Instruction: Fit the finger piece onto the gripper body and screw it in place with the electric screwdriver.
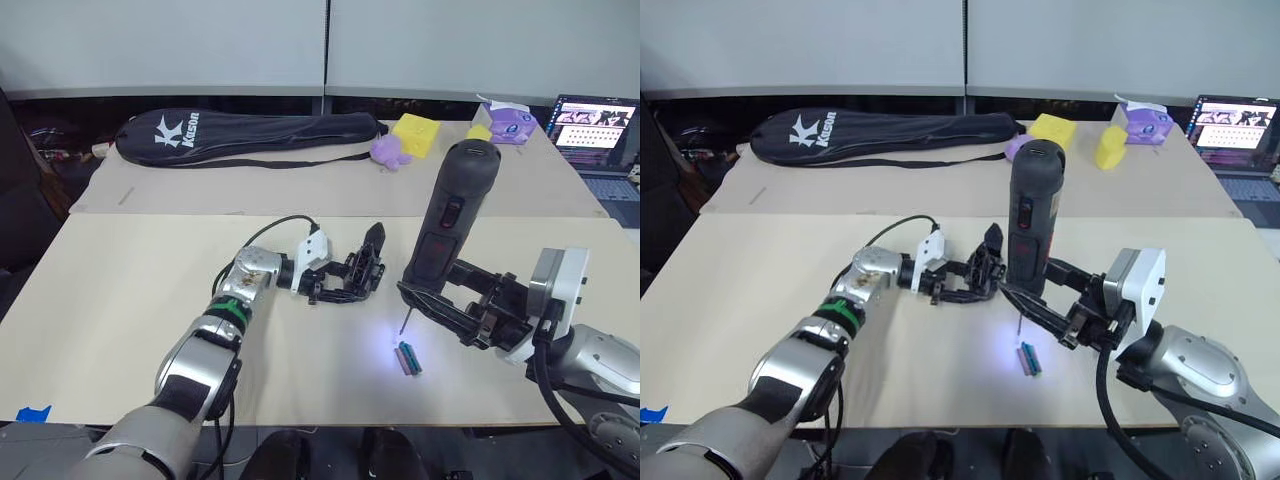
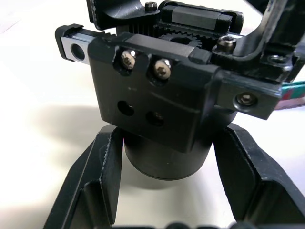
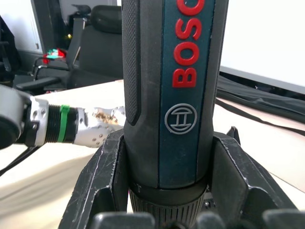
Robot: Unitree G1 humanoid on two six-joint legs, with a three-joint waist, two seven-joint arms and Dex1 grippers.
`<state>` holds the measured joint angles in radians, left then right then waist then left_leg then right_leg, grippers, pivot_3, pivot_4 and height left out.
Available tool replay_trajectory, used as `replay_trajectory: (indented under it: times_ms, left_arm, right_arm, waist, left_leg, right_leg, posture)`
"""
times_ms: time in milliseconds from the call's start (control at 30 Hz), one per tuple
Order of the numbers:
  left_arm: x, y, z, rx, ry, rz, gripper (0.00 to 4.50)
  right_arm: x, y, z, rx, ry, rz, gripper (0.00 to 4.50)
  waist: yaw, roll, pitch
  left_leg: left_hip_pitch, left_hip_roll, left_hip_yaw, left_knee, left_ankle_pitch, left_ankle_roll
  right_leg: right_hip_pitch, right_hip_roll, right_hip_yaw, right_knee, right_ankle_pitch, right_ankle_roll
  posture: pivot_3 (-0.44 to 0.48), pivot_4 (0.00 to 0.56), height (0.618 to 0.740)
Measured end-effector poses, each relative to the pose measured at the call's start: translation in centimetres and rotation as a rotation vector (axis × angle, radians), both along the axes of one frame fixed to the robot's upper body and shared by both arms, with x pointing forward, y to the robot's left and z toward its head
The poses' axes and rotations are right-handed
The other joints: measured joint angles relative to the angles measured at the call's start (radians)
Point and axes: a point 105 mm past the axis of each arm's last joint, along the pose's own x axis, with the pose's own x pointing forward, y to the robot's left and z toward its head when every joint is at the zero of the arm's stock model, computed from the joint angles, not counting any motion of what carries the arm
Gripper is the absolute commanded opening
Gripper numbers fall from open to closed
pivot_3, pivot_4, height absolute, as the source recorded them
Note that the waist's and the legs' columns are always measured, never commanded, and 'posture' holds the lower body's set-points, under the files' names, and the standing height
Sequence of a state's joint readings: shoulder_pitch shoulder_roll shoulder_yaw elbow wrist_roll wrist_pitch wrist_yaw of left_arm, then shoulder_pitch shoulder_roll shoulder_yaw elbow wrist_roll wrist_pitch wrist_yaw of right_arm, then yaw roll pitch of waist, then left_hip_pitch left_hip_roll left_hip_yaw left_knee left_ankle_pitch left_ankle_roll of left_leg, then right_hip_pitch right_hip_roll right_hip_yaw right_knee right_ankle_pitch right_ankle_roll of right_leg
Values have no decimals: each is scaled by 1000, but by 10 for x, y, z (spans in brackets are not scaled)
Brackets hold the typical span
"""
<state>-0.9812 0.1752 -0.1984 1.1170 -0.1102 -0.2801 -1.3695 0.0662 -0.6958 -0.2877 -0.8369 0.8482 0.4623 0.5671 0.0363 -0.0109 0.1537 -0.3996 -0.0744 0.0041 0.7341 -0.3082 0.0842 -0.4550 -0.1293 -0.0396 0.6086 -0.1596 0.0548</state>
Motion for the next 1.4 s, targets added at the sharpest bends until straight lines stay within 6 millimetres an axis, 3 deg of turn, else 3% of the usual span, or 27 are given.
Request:
replay_trajectory:
  times_ms: [200,333,367,533,733,900,1333,1400]
  left_arm:
    - [-2,1,-16,61,-27,0,2280]
    - [0,2,-20,63,-4,36,4256]
    - [0,3,-21,68,-1,38,4500]
    - [0,13,-23,67,-14,55,4500]
    - [-12,20,-24,-52,-29,127,4500]
    - [-23,14,-25,-106,-11,206,4500]
    - [-18,-6,-25,-117,-42,312,4500]
    - [-18,-8,-25,-119,-41,310,3624]
  right_arm:
    - [-3,1,-1,-2,3,-1,1911]
    - [-4,3,2,0,-13,11,1911]
    - [-5,4,3,4,-13,16,1911]
    - [-6,6,8,17,-21,38,1911]
    - [-6,11,18,19,-32,85,1911]
    - [-8,15,22,-22,-13,171,1911]
    - [1,21,53,1,-13,307,1911]
    - [2,26,61,9,-25,340,1911]
  waist:
    - [1,-1,0]
    - [1,-1,0]
    - [1,-1,0]
    - [0,-1,0]
    - [-7,0,0]
    - [0,0,0]
    - [7,0,0]
    - [8,0,0]
  left_leg:
    - [0,1,1,2,-1,2]
    - [0,1,1,5,-5,8]
    - [0,1,1,5,-5,8]
    - [1,1,1,4,-1,1]
    - [1,2,0,4,-1,1]
    - [1,2,0,5,-1,1]
    - [1,1,-1,4,-1,0]
    - [1,2,-1,4,-1,0]
  right_leg:
    - [0,0,1,0,0,0]
    - [1,0,1,0,0,1]
    - [1,-1,1,0,0,1]
    - [0,0,1,1,0,1]
    - [0,-1,2,0,0,1]
    - [0,-1,2,-1,0,1]
    - [0,-3,2,-2,1,1]
    - [0,-3,2,-2,1,1]
  posture:
    - [0,150,723]
    - [0,150,723]
    - [0,150,723]
    - [0,150,723]
    - [0,150,723]
    - [0,150,723]
    - [0,150,723]
    - [0,150,723]
